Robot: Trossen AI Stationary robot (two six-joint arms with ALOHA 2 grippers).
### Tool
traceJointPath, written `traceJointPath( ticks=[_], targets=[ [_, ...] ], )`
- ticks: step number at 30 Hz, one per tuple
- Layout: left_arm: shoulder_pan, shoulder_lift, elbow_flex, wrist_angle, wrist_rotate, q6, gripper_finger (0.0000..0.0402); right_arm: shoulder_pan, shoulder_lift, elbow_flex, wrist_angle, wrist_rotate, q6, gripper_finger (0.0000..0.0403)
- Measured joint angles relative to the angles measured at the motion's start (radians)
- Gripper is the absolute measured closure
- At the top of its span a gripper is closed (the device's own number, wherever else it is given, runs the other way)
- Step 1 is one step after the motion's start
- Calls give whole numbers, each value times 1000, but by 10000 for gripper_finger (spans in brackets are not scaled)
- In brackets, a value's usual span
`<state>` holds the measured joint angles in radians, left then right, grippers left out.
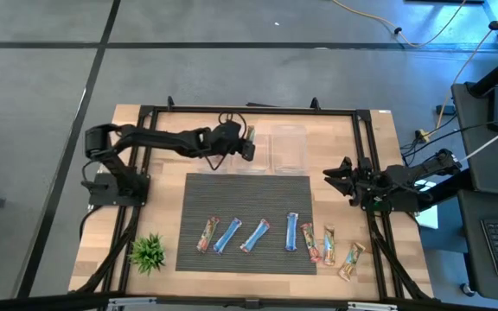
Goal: Pick and place Granola Bars by type
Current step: Put the left orange granola bar into the middle transparent bin
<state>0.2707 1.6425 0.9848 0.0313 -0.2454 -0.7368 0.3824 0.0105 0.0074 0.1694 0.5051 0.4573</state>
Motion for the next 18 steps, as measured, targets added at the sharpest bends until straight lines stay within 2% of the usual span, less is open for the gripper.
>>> traceJointPath(
  ticks=[5,10,14,18],
  targets=[
    [27,76,0,3,62,0,346,0,1,0,56,8,-69,240],
    [48,108,0,17,172,49,346,0,19,52,44,44,-98,240],
    [54,109,0,23,203,82,342,0,91,125,36,47,-158,240],
    [54,109,0,23,186,83,332,0,204,224,25,51,-209,240]
  ],
)
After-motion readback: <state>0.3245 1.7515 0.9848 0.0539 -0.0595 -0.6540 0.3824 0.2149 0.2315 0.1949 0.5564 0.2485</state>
